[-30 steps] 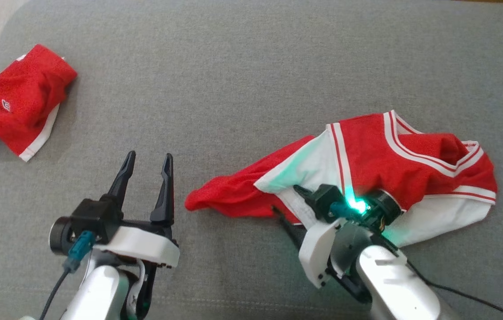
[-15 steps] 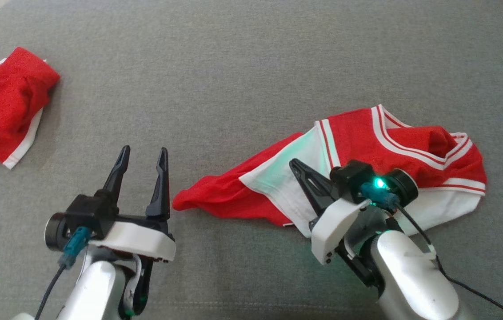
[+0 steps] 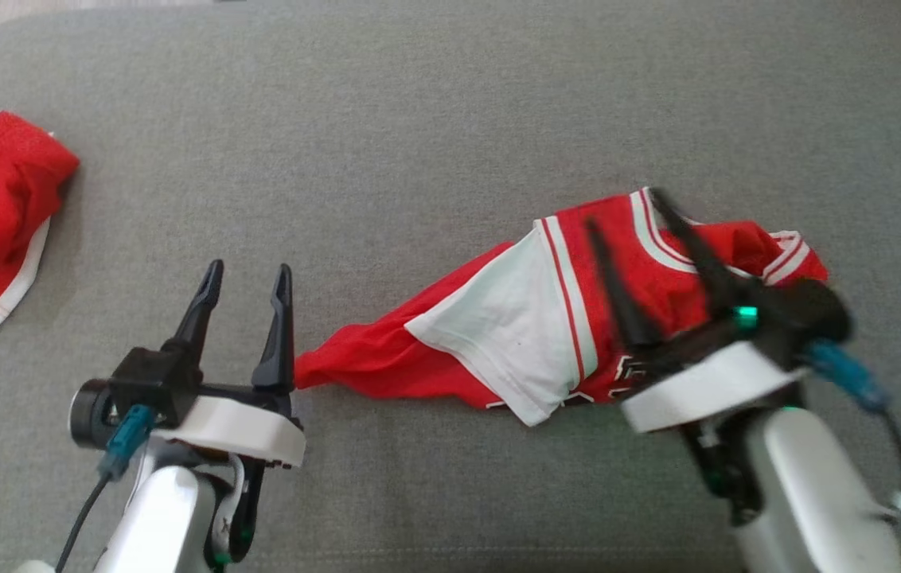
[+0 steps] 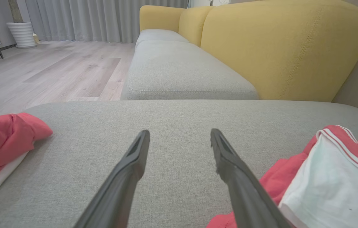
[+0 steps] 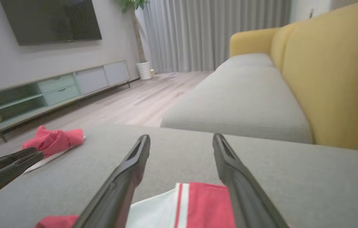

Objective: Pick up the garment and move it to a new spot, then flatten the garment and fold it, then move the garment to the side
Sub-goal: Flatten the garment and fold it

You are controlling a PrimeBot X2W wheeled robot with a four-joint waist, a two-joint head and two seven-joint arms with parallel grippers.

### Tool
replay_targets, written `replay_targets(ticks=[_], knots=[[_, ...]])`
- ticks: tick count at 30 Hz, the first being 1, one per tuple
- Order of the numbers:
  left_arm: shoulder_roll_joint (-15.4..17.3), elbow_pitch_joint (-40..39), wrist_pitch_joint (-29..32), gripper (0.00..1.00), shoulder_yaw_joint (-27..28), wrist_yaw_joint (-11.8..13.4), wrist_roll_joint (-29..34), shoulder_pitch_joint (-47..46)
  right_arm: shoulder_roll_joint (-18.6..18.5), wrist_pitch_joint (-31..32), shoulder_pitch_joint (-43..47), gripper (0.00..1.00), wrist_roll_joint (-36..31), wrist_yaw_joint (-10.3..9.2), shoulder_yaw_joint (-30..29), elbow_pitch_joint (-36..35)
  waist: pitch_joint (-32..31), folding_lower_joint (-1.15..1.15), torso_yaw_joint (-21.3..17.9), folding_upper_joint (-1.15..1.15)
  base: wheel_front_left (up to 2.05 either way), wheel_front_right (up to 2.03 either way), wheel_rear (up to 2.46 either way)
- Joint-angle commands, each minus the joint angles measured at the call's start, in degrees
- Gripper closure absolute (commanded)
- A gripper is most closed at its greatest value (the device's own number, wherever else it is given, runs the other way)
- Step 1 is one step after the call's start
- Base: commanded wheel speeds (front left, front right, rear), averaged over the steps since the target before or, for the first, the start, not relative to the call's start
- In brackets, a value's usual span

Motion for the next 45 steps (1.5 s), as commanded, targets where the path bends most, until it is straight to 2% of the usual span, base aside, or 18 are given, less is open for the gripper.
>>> replay_targets(ticks=[1,9,17,39,42,45], knots=[[1.0,-1.7,-0.7,0.0,2.4,-0.1,0.7,-1.8,0.7,-1.3,0.7,0.0,-0.6,0.44,-0.9,-2.9,-0.4,0.0,-0.4,0.0,0.0,0.0,0.0],[1.9,-1.7,-0.7,0.0,2.5,0.0,1.1,-0.6,0.7,-1.5,6.3,0.0,-3.9,0.44,-11.7,-6.8,-1.7,0.0,-1.5,0.0,0.0,0.0,0.0],[2.9,-1.8,-0.2,0.0,1.9,0.0,1.2,0.7,0.7,0.4,11.7,0.0,-4.4,0.44,-15.0,-9.1,-2.4,0.0,-2.2,0.0,0.0,0.0,0.0],[3.4,-2.5,0.1,0.0,0.9,0.6,0.6,1.0,0.7,1.1,12.2,0.0,-3.1,0.44,-15.1,-9.6,-2.5,0.0,-1.9,0.0,0.0,0.0,0.0],[3.5,-2.7,0.1,0.0,1.0,0.6,0.6,0.7,0.7,2.3,11.5,0.0,-3.1,0.44,-13.5,-8.9,-2.1,0.0,-1.8,0.0,0.0,0.0,0.0],[3.5,-2.7,0.1,0.0,0.9,0.7,0.5,0.3,0.7,5.4,10.3,0.0,-4.0,0.44,-8.5,-7.1,-1.6,0.0,-1.6,0.0,0.0,0.0,0.0]])
